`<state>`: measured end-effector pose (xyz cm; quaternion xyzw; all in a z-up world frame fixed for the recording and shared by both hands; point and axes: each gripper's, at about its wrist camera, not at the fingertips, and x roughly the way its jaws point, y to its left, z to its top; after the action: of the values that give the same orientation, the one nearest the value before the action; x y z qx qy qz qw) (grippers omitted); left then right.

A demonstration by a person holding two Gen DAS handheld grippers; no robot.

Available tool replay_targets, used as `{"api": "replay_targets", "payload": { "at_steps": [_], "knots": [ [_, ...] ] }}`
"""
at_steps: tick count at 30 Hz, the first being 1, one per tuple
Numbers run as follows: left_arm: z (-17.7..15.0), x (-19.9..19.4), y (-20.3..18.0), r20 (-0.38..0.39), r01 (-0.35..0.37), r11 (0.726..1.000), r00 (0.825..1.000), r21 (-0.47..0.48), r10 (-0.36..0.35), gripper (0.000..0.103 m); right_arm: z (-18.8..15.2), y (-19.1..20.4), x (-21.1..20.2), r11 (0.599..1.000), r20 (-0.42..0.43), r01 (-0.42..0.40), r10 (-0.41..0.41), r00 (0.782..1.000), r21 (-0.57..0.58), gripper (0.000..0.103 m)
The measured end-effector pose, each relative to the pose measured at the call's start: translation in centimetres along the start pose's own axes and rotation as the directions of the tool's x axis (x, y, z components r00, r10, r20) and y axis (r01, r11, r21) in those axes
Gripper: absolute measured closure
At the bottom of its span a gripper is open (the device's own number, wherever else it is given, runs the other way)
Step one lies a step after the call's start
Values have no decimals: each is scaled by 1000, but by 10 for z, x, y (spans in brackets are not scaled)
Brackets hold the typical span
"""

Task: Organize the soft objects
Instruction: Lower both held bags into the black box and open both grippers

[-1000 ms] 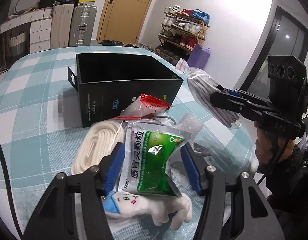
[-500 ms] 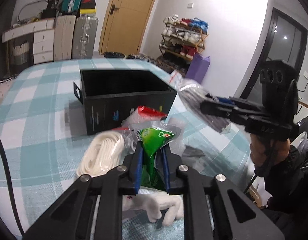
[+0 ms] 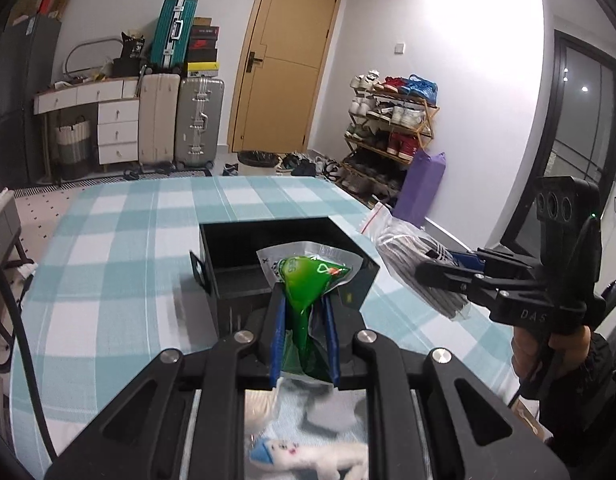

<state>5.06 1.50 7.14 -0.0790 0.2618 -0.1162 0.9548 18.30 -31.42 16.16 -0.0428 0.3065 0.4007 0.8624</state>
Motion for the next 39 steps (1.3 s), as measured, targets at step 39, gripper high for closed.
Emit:
{"api": "replay_targets", "payload": {
  "at_steps": [39],
  "knots": [
    [41,112,27,-97,-143,988,984,55,148,88,48,-26,104,997,-162,79,-77,984,2,66]
  ]
}}
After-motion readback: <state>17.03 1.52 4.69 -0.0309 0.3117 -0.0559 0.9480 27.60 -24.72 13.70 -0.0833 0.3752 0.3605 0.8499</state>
